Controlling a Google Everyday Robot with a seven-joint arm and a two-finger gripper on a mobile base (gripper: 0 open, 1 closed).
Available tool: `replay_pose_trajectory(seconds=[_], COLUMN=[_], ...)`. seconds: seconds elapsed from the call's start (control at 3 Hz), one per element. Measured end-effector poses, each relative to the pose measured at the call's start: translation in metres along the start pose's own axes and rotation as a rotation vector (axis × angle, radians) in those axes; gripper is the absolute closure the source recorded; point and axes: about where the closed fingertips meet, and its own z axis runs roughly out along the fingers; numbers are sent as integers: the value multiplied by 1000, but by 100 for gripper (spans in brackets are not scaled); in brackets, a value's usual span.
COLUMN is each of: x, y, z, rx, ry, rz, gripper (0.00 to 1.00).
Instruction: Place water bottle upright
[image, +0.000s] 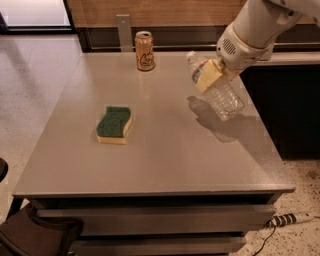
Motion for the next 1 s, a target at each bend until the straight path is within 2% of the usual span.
replay_pose_trajectory(seconds=[0.67, 1.0], x=[-8, -4], y=[4, 9], z=[-28, -45], rx=[-172, -213], ry=[-273, -425], rz=[-122, -187], gripper=[100, 100])
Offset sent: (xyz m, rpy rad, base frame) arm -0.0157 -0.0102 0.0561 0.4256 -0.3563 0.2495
